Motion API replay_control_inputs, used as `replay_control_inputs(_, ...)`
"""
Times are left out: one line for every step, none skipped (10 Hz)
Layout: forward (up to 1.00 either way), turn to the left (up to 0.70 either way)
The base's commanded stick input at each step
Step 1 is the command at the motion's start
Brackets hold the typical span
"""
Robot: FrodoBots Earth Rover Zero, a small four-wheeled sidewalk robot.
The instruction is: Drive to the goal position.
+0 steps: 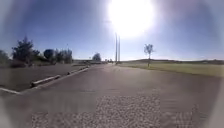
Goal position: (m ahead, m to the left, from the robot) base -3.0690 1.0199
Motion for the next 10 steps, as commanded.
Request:
replay_control_inputs(1.0, -0.04)
replay_control_inputs(1.0, 0.02)
replay_control_inputs(1.0, 0.02)
replay_control_inputs(1.0, 0.02)
replay_control_inputs(1.0, 0.02)
replay_control_inputs(0.76, 0.03)
replay_control_inputs(0.28, 0.04)
replay_control_inputs(0.0, 0.05)
replay_control_inputs(0.0, 0.05)
replay_control_inputs(0.0, 0.05)
